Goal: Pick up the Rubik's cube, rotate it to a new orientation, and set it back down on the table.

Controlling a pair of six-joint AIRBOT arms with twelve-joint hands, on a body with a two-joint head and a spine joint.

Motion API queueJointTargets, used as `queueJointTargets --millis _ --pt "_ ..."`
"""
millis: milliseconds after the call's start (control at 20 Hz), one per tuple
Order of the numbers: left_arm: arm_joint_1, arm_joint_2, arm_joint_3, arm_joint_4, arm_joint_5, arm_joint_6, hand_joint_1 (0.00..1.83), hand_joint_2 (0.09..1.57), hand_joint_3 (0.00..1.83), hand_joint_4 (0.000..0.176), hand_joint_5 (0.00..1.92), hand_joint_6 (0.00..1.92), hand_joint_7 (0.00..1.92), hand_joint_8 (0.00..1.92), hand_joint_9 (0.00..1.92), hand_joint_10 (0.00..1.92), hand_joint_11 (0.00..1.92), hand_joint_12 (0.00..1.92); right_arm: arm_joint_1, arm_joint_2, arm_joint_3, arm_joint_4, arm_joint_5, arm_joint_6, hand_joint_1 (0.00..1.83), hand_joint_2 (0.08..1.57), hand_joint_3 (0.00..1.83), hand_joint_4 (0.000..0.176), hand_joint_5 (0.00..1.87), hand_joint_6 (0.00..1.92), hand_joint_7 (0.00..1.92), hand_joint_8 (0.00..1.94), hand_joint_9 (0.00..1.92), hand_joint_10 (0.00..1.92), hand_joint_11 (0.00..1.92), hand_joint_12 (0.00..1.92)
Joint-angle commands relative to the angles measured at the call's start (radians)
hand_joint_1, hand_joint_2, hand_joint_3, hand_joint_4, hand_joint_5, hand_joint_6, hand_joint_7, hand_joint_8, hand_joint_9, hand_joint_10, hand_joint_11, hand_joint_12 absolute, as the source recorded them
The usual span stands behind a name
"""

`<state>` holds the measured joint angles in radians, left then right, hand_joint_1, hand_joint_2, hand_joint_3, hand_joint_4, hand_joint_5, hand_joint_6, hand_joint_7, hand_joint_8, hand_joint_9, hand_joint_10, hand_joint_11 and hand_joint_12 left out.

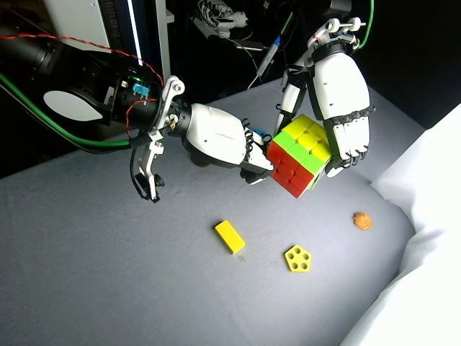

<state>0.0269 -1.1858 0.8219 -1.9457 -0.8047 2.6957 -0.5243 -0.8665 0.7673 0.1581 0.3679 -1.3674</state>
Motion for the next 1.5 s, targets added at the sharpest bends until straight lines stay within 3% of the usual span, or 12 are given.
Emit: queueJointTargets --millis 0,300,600,950,1050,1250,1400,1450 --pt "-0.016 0.004 -0.004 0.053 0.037 -0.004 1.06 1.21 0.01 0.000 0.07 1.69 0.12 1.75 0.19 1.83 0.19 1.92 0.006 0.006 0.010 0.014 0.129 -0.005 0.16 1.26 0.00 0.000 0.16 0.01 0.33 1.23 0.25 1.69 0.04 1.92" --pt "-0.017 0.004 -0.005 0.052 0.035 -0.005 1.04 1.23 0.01 0.000 0.05 1.68 0.10 1.76 0.17 1.85 0.18 1.92 -0.001 0.015 0.000 0.013 0.060 0.005 0.19 1.25 0.00 0.000 0.16 0.00 0.32 1.24 0.24 1.72 0.05 1.92" --pt "-0.017 0.004 -0.005 0.052 0.034 -0.005 1.05 1.22 0.00 0.000 0.04 1.71 0.11 1.75 0.18 1.85 0.20 1.92 -0.018 0.081 -0.058 0.010 0.046 0.005 0.20 1.25 0.00 0.000 0.19 0.01 0.34 1.22 0.26 1.69 0.06 1.92" --pt "-0.017 0.005 -0.008 0.050 0.031 -0.006 1.04 1.21 0.00 0.000 0.05 1.72 0.13 1.74 0.20 1.84 0.21 1.92 -0.008 0.167 -0.068 0.010 -0.038 0.029 0.17 1.25 0.00 0.000 0.18 0.00 0.34 1.23 0.25 1.70 0.06 1.92" --pt "-0.011 0.005 -0.010 0.051 0.030 -0.021 1.08 1.20 0.00 0.000 0.06 1.69 0.13 1.75 0.20 1.85 0.21 1.92 0.013 0.172 -0.061 0.010 -0.002 0.028 0.17 1.26 0.00 0.000 0.18 0.00 0.32 1.25 0.23 1.71 0.04 1.92" --pt "0.024 0.005 -0.019 0.103 0.030 -0.075 1.06 1.20 0.00 0.000 0.02 1.73 0.11 1.74 0.19 1.84 0.22 1.92 0.026 0.166 -0.054 0.007 0.179 -0.008 0.17 1.26 0.00 0.000 0.18 0.00 0.33 1.23 0.24 1.69 0.05 1.92" --pt "0.067 0.005 -0.024 0.158 0.030 -0.134 1.04 1.22 0.01 0.000 0.01 1.76 0.09 1.77 0.18 1.87 0.21 1.92 0.048 0.159 -0.048 0.007 0.207 -0.021 0.15 1.26 0.00 0.000 0.21 0.01 0.33 0.97 0.25 1.44 0.03 1.89" --pt "0.084 0.005 -0.026 0.183 0.031 -0.160 1.03 1.22 0.01 0.000 0.03 1.74 0.10 1.75 0.18 1.86 0.21 1.92 0.057 0.157 -0.046 0.007 0.207 -0.021 0.11 1.26 0.00 0.000 0.21 0.01 0.34 0.70 0.26 1.24 0.03 1.80"
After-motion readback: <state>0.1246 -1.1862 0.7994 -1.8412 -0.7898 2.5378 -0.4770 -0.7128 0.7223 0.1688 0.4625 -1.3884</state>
